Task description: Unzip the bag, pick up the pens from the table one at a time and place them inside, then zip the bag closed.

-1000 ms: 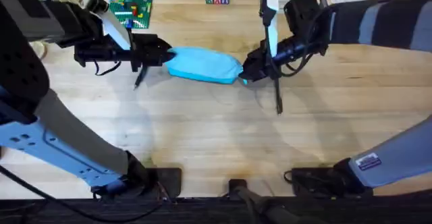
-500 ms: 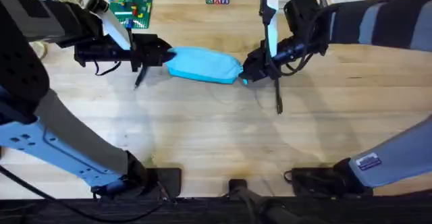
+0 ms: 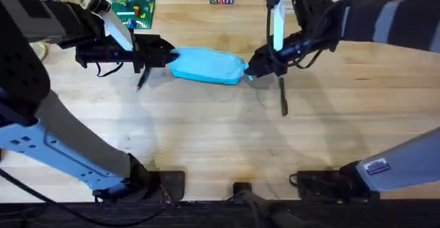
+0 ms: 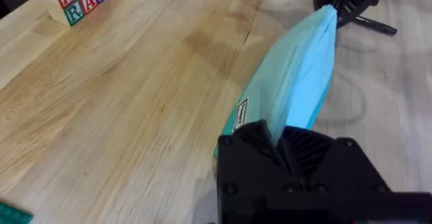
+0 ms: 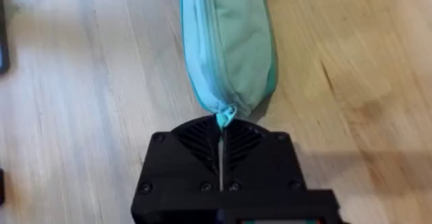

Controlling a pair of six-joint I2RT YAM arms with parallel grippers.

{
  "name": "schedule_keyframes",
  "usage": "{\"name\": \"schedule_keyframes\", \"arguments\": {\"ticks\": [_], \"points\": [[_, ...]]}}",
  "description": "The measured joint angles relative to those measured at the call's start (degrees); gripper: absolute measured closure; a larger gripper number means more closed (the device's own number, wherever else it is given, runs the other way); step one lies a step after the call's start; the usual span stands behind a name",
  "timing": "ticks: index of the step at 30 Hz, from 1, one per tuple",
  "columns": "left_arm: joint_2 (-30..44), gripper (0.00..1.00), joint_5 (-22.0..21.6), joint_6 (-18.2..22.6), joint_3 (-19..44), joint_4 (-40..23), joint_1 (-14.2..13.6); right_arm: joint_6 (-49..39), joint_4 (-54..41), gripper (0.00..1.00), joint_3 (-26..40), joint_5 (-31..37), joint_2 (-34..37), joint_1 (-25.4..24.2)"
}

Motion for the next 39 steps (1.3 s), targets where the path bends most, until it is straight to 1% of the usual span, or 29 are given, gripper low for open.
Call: {"name": "schedule_keyframes", "arguments": {"ticks": [5,10,21,26,35,39], "points": [[0.00,0.957,0.00,0.00,0.00,0.00,0.00,0.89,-0.32,0.972,0.50,1.61,-3.62,0.07],[0.00,0.957,0.00,-0.01,0.00,0.00,0.00,2.39,-0.44,0.972,0.52,2.56,-5.52,0.15],[0.00,0.957,0.00,0.00,0.00,0.00,0.00,5.54,0.07,0.972,0.52,2.88,-5.76,0.48],[0.00,0.957,0.00,0.00,0.00,0.00,0.00,6.18,0.13,0.972,0.83,3.27,-5.76,1.52],[0.00,0.957,0.00,0.00,0.00,0.13,0.00,6.19,0.29,0.971,5.24,3.69,-5.76,4.17],[0.00,0.957,0.00,0.00,0.00,0.13,0.00,6.19,0.38,0.972,5.44,4.13,-5.76,4.92]]}}
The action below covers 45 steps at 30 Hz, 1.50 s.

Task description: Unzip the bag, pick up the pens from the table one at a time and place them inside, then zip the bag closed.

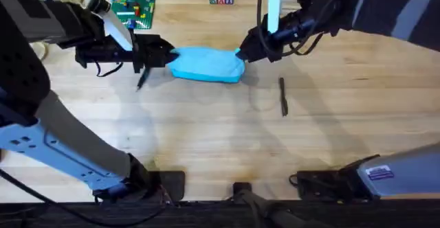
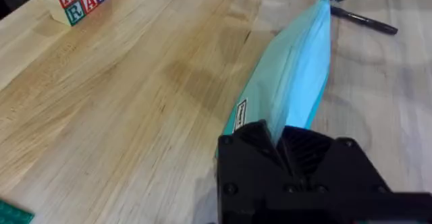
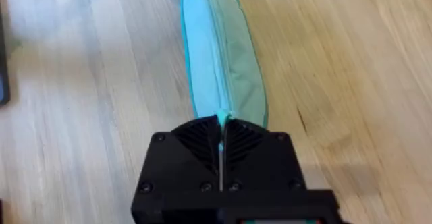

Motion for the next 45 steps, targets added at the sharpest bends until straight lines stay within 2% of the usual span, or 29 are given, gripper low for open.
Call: {"name": "schedule_keyframes", "arguments": {"ticks": [23,39,45], "points": [[0.00,0.959,-0.28,0.00,0.00,0.02,0.22,0.27,8.38,0.971,0.04,1.93,0.74,8.01],[0.00,0.959,-0.26,0.00,0.00,0.00,0.22,0.48,18.24,0.971,0.09,2.08,4.06,11.80],[0.00,0.959,-0.24,0.00,0.00,0.00,0.22,4.38,25.29,0.971,0.09,2.02,7.01,13.61]]}}
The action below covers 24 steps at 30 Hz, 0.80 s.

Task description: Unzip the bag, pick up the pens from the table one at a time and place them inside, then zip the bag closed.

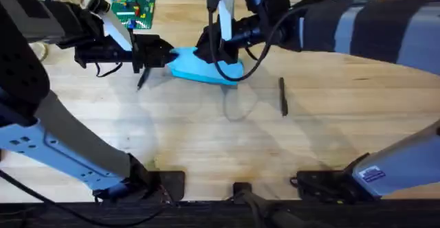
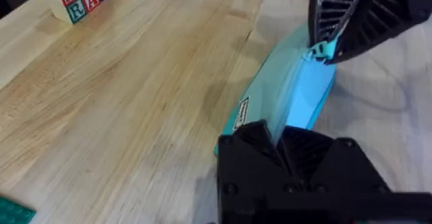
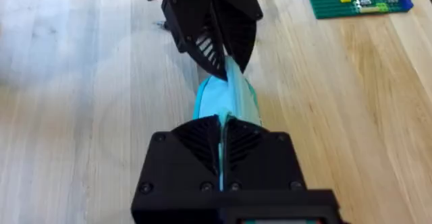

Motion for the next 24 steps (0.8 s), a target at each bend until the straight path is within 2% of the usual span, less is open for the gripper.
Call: {"name": "schedule_keyframes", "arguments": {"ticks": [2,18,24], "points": [[0.00,0.959,0.01,0.00,0.00,0.00,-0.01,2.59,3.73,0.971,0.00,-0.13,1.35,0.88],[0.00,0.958,0.00,0.00,0.00,-0.17,0.00,6.52,12.17,0.971,0.02,0.10,5.08,4.00],[0.00,0.959,0.00,0.00,0.00,0.07,0.04,10.45,17.36,0.971,0.02,0.01,7.01,4.35]]}}
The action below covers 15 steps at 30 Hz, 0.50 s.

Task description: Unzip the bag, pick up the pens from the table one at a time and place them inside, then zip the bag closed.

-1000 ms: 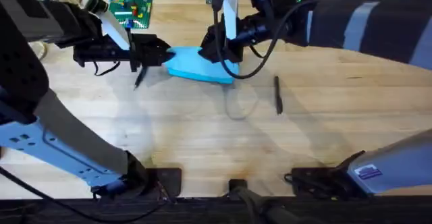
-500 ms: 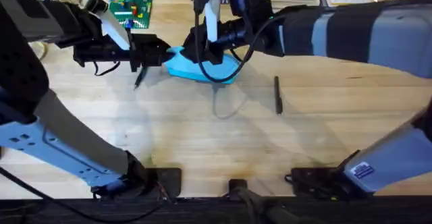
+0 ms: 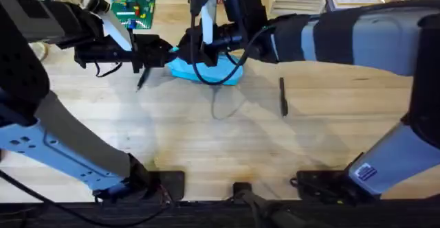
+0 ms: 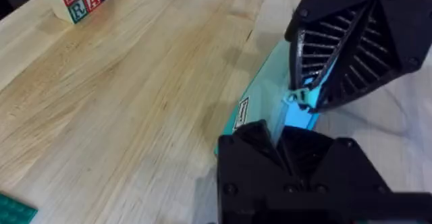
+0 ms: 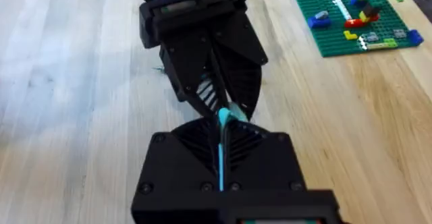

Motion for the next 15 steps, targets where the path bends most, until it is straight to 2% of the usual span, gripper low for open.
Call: {"name": "schedule_keyframes", "arguments": {"ticks": [15], "points": [[0.00,0.959,-0.18,0.00,0.00,-0.04,0.13,3.57,2.42,0.971,0.00,-0.11,1.17,0.79]]}}
